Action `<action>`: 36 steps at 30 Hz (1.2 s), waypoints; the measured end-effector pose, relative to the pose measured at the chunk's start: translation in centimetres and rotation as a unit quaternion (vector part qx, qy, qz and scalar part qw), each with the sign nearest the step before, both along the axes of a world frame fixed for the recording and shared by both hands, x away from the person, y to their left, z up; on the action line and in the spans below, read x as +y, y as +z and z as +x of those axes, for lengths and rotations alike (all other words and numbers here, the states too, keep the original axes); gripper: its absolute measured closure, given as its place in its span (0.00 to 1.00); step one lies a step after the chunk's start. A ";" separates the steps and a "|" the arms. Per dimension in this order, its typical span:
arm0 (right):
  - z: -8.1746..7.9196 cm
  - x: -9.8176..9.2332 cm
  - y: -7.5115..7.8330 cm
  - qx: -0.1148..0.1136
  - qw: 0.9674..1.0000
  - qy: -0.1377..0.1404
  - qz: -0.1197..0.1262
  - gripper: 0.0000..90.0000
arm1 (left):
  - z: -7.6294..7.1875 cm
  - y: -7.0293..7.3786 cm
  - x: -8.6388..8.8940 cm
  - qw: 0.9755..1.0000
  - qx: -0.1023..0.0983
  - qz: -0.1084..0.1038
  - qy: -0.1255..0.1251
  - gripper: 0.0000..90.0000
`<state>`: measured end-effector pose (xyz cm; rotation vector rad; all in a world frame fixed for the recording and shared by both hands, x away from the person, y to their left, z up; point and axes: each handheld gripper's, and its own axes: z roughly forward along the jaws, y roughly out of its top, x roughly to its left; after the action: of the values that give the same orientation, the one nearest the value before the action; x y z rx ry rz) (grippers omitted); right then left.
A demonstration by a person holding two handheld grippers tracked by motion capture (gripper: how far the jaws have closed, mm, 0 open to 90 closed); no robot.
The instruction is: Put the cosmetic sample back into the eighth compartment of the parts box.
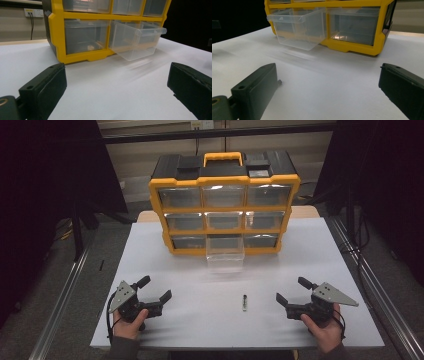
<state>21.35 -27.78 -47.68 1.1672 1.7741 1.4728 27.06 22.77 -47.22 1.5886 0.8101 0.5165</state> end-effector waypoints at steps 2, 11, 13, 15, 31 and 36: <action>0.1 0.0 0.0 0.002 1.000 0.003 -0.004 0.02 | -0.1 0.0 0.0 1.000 -0.001 0.003 -0.003 0.03; 0.3 0.7 0.0 0.009 1.000 0.017 -0.012 0.02 | -0.2 0.0 0.1 1.000 0.000 -0.001 0.003 0.03; 0.4 0.9 0.0 0.011 1.000 0.023 -0.018 0.02 | -0.2 0.0 0.2 1.000 0.000 0.002 0.001 0.03; 0.5 1.1 0.0 0.014 0.999 0.026 -0.021 0.01 | -0.2 0.0 0.2 1.000 0.000 -0.001 0.002 0.03; 1.2 4.1 0.2 0.060 0.993 0.078 -0.064 0.04 | -0.1 -0.1 -0.1 1.000 0.003 0.005 -0.002 0.03; 1.4 4.6 0.1 0.071 0.991 0.090 -0.068 0.05 | 0.0 -0.2 -0.2 1.000 0.004 0.011 -0.005 0.03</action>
<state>22.71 -23.17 -47.54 1.0907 2.0899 1.3694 27.06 22.58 -47.39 1.6153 0.8039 0.5142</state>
